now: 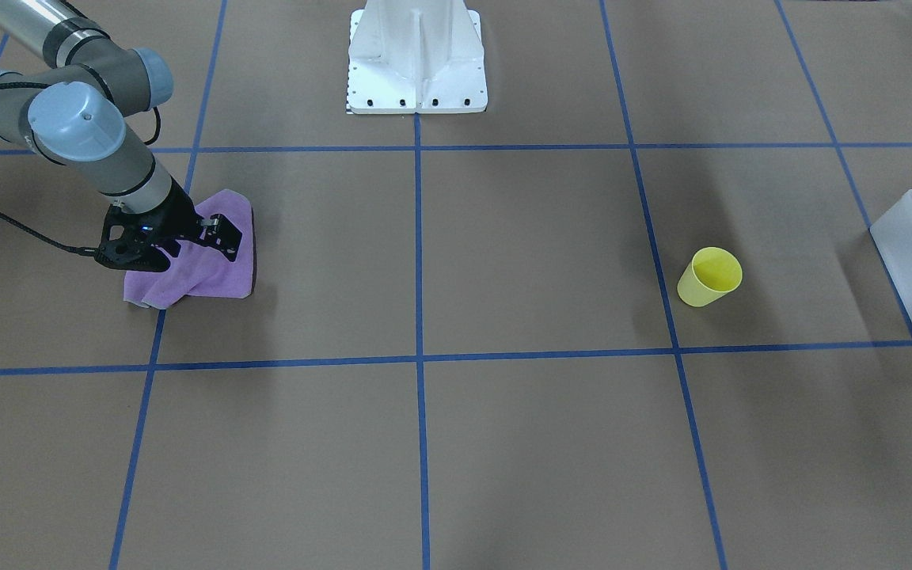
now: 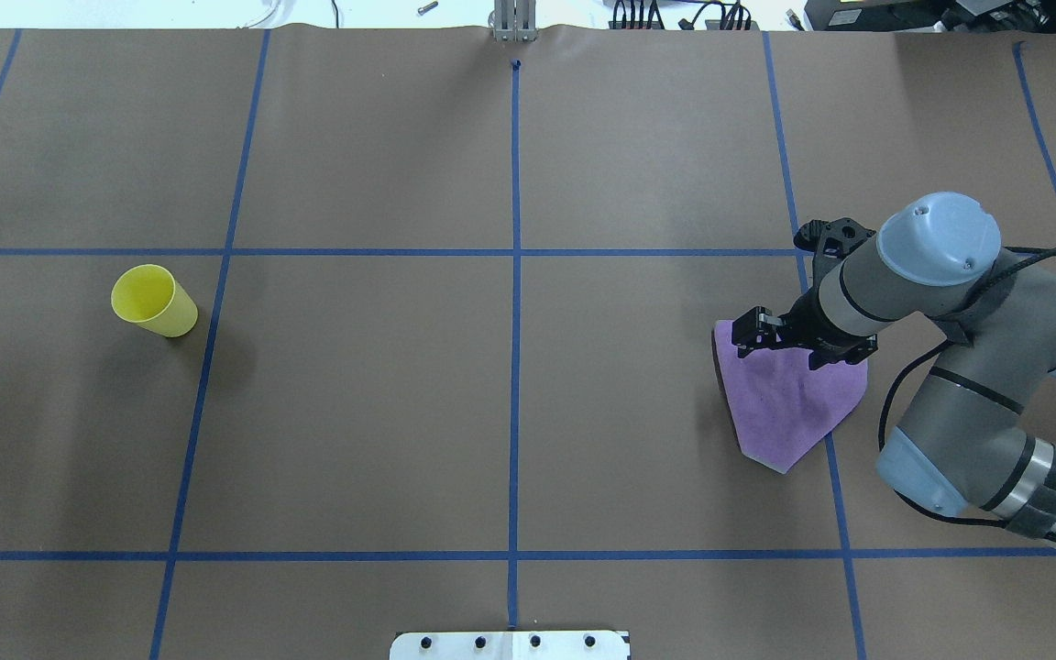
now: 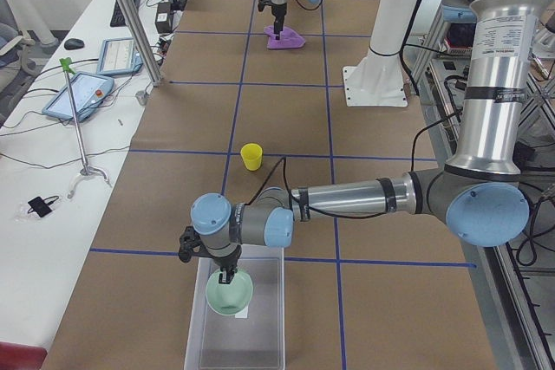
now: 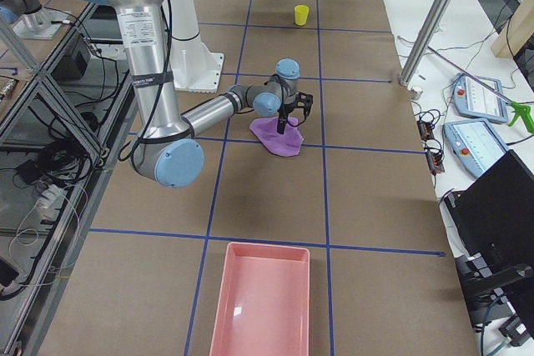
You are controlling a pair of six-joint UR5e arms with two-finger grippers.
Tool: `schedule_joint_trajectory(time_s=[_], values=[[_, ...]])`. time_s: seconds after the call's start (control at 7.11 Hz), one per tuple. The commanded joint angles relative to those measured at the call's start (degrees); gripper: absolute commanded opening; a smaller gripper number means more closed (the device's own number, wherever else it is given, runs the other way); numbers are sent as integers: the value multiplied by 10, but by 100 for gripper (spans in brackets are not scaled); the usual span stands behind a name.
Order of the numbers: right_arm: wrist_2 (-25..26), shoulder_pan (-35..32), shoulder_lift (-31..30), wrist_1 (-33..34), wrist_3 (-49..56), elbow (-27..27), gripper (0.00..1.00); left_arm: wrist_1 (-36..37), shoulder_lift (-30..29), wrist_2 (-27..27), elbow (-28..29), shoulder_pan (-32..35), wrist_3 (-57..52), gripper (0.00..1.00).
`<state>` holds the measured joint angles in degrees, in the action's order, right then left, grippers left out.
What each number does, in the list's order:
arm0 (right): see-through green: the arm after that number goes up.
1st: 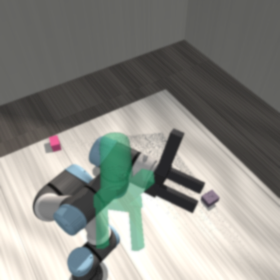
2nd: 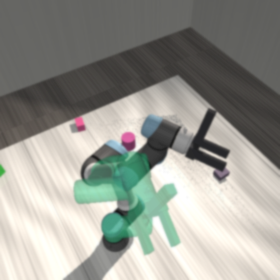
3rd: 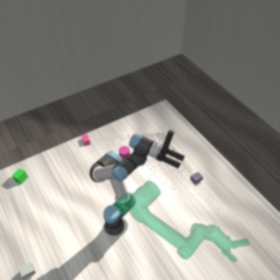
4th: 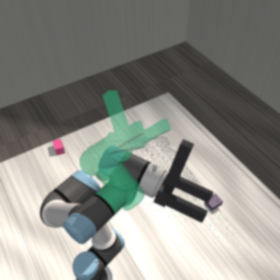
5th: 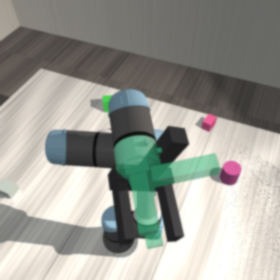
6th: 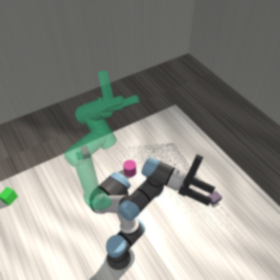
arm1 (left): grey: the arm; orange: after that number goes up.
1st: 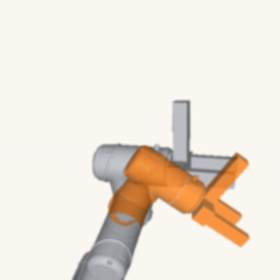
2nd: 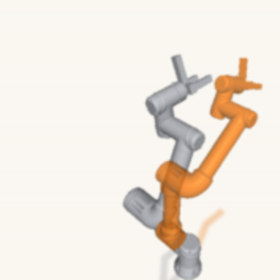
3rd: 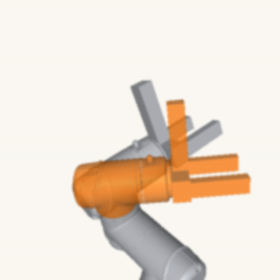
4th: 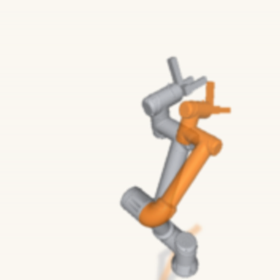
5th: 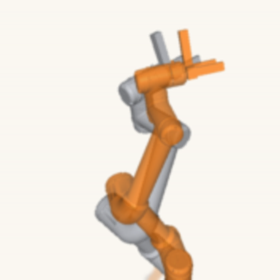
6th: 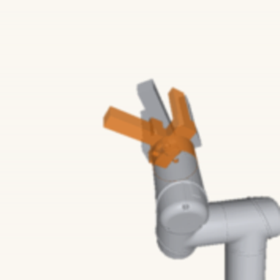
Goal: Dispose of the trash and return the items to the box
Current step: 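Carry the bowl into the clear bin while right gripper reaches the cloth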
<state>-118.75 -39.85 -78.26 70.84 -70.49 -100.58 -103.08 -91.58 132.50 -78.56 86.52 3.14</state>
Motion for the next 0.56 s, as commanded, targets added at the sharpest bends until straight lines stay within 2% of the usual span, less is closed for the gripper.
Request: schedule_joint_trajectory(time_s=[0.0, 0.14, 0.28, 0.42], values=[[1, 6, 28, -2, -7, 33, 100, -44, 11, -1, 12, -33, 41, 0], [0, 10, 34, -3, -21, 42, 100, -48, -6, -1, 33, -35, 41, 0], [-3, 9, 34, -4, -19, 43, 100, -60, -13, -1, 42, -36, 41, 44], [-10, 4, 34, -3, -23, 37, 21, -60, -19, -1, 41, -36, 42, 65]])
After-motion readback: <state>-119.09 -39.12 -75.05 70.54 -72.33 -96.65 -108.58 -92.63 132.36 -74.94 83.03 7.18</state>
